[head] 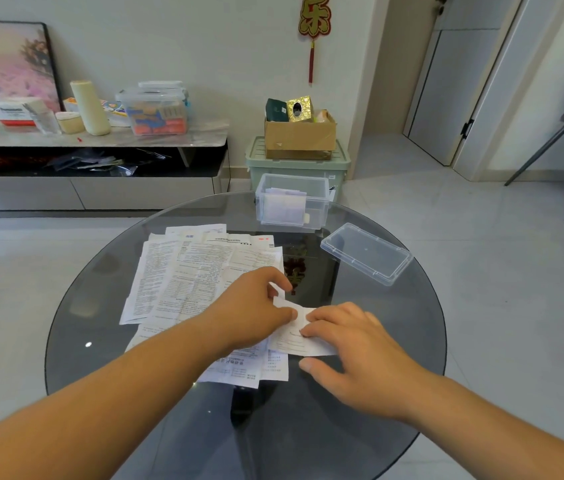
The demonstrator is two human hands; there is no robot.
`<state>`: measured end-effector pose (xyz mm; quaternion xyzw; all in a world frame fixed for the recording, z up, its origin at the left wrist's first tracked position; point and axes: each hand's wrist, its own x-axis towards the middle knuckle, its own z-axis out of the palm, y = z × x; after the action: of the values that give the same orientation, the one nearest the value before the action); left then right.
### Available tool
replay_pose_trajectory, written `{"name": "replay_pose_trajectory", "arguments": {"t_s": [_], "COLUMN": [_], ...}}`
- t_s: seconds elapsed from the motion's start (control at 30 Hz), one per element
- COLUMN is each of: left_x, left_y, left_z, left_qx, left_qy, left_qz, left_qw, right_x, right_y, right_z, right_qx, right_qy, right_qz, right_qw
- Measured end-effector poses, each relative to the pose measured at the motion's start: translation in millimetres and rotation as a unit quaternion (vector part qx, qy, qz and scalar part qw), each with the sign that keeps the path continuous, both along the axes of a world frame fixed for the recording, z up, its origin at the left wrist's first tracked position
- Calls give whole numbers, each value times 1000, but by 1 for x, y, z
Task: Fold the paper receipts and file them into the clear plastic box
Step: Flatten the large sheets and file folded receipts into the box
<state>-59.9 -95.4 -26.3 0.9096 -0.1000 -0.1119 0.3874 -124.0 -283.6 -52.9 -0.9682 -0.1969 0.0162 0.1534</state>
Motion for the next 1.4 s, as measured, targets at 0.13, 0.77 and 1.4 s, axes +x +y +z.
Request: {"name": "replay_pose_trajectory", "arguments": {"t_s": [0.13, 0.77, 1.4], "left_x": [0, -17, -13], "left_y": [-3, 8, -5], "left_z": [0, 4, -21], "left_qx": [-89, -37, 134], "left_qy": [55, 19, -192], "left_qz": [47, -116, -147], "left_qw": [993, 992, 961], "right_x": [-1, 5, 11], "right_y": [-1, -10, -33], "right_z": [2, -4, -2], "right_qx": [-1, 117, 148], "right_qy": [0, 9, 35], "right_qz": [2, -38, -86], "right_qw": [1000, 992, 985]}}
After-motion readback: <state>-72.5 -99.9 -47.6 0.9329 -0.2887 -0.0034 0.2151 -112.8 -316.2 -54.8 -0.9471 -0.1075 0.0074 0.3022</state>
